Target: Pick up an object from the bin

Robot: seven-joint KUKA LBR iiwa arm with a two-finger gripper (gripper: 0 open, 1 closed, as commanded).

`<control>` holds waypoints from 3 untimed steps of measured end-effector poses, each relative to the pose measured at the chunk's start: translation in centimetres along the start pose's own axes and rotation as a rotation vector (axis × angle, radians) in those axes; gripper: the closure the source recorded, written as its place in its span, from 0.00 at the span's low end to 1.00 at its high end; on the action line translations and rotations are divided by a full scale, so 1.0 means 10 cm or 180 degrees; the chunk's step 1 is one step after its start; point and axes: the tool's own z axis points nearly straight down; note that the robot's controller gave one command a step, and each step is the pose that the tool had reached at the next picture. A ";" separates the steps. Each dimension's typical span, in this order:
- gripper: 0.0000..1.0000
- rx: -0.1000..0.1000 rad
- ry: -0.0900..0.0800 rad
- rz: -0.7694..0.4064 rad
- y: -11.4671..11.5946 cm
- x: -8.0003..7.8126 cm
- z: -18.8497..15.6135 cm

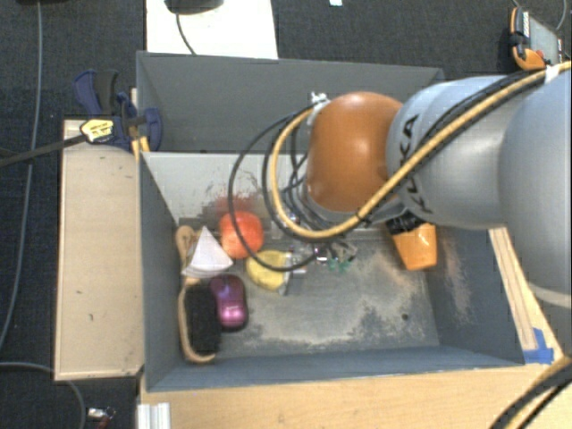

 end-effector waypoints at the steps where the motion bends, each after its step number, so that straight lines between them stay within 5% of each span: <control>1: 0.00 0.0000 0.0000 0.0000 0.00 0.00 0.00; 2: 0.00 -0.0005 -0.0018 -0.0234 0.23 -0.27 -0.49; 3: 0.00 0.0017 0.0034 0.0960 0.21 0.15 0.06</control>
Offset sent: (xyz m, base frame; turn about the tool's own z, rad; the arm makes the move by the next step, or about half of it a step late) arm 0.0263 0.0221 0.0467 -0.0771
